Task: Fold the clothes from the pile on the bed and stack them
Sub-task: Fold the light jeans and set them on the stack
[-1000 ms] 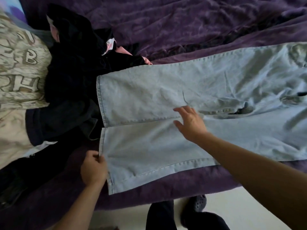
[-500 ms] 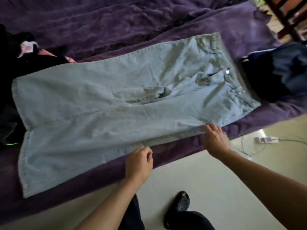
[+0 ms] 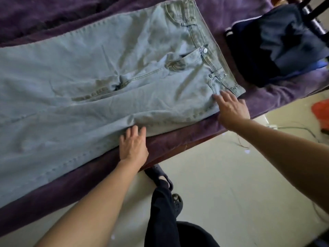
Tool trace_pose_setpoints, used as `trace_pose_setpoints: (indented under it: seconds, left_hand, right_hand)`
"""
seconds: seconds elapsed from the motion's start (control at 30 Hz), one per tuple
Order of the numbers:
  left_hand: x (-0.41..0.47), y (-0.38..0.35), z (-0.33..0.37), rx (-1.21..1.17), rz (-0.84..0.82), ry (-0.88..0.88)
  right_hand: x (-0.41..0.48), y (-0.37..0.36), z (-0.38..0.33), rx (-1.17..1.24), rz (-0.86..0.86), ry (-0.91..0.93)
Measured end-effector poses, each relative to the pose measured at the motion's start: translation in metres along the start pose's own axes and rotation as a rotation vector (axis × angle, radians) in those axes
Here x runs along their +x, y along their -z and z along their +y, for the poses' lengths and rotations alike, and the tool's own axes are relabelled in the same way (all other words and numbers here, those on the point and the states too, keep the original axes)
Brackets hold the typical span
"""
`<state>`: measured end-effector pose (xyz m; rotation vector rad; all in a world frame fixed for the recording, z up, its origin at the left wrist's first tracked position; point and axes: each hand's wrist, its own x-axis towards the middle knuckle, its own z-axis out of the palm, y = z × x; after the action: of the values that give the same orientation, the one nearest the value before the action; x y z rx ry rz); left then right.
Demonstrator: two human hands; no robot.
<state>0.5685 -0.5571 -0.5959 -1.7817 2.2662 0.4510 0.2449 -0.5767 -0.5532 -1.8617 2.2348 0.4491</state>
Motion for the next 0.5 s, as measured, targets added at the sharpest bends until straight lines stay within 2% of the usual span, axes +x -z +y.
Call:
trace_pose_setpoints:
  seconds: [0.1,0.2,0.27,0.33,0.43,0.5]
  left_hand:
    - [0.020,-0.008,-0.006,0.051,0.023,-0.010]
    - [0.020,0.001,-0.015,-0.110,0.025,-0.007]
    - [0.008,0.010,-0.022,-0.232,-0.042,-0.008]
    - [-0.011,0.019,-0.026,-0.239,-0.159,-0.037]
    - [-0.029,0.035,-0.032,-0.250,-0.262,-0.093]
    - [-0.028,0.049,-0.038,-0.319,-0.246,-0.142]
  right_hand:
    - [0.027,-0.012,0.002,-0.084,-0.020,0.015]
    - [0.034,-0.011,0.007,-0.075,0.069,0.063]
    - [0.028,-0.002,0.016,-0.012,0.175,0.093]
    - [0.017,0.012,0.028,0.002,0.215,0.147]
    - [-0.001,0.032,0.041,-0.071,0.036,0.222]
    - [-0.004,0.040,0.043,-0.131,-0.101,0.173]
